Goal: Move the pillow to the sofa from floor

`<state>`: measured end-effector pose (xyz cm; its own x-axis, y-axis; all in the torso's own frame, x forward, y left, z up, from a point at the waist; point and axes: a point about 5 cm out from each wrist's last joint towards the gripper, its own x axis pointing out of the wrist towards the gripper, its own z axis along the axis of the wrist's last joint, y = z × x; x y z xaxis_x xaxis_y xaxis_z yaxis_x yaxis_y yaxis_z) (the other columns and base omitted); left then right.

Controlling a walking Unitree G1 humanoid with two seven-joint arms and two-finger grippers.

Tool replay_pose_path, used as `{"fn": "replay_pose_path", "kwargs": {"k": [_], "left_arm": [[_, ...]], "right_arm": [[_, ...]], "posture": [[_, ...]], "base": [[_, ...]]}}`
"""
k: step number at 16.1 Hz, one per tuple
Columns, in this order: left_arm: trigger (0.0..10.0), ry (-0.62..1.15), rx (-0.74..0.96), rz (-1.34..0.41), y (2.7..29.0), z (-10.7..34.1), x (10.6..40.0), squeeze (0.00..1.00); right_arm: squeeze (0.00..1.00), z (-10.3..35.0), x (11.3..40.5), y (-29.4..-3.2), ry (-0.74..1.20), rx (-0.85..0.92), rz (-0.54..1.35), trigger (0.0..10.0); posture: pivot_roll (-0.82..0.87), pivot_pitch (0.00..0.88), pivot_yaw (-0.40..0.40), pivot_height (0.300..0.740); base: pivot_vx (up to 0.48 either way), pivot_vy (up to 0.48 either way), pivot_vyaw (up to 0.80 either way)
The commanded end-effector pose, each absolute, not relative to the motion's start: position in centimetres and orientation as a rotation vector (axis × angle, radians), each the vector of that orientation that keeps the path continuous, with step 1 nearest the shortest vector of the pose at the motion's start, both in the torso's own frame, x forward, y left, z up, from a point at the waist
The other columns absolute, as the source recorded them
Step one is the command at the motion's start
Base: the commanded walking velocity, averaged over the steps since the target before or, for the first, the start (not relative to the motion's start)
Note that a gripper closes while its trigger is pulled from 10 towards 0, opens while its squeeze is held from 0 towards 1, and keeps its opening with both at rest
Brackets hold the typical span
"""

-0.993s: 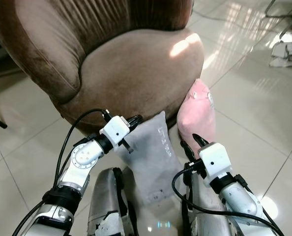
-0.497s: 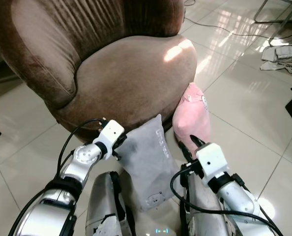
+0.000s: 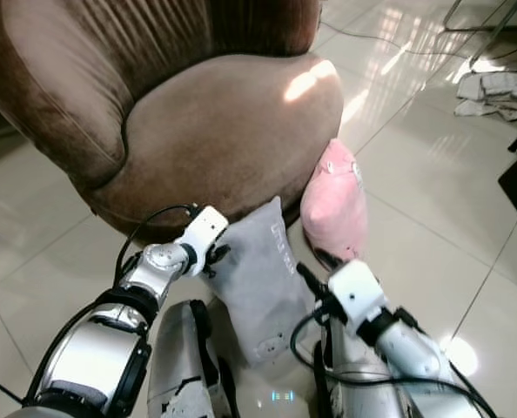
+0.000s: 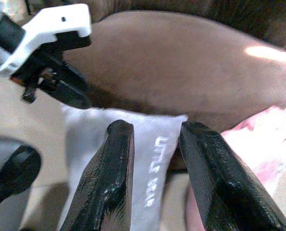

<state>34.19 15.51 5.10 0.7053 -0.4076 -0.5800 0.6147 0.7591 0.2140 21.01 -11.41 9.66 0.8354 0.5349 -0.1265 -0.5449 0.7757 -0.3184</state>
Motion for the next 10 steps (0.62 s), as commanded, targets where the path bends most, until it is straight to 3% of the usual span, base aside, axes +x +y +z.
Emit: {"fn": "replay_pose_path", "kwargs": {"k": [1,10], "left_arm": [[10.0,0.572,0.424,-0.587,15.8,4.6,33.9,1.0],[10.0,0.527,0.512,-0.422,17.2,4.8,34.2,1.0]], "right_arm": [[0.0,9.8,20.7,-11.1,0.032,-0.36,0.606,10.0],[0.0,10.7,18.9,-9.9,0.052,-0.314,0.611,10.0]], "posture": [[-0.17,0.306,0.089,0.547],[-0.2,0.411,0.074,0.547]], "base": [[0.0,0.0,0.0],[0.0,0.0,0.0]]}}
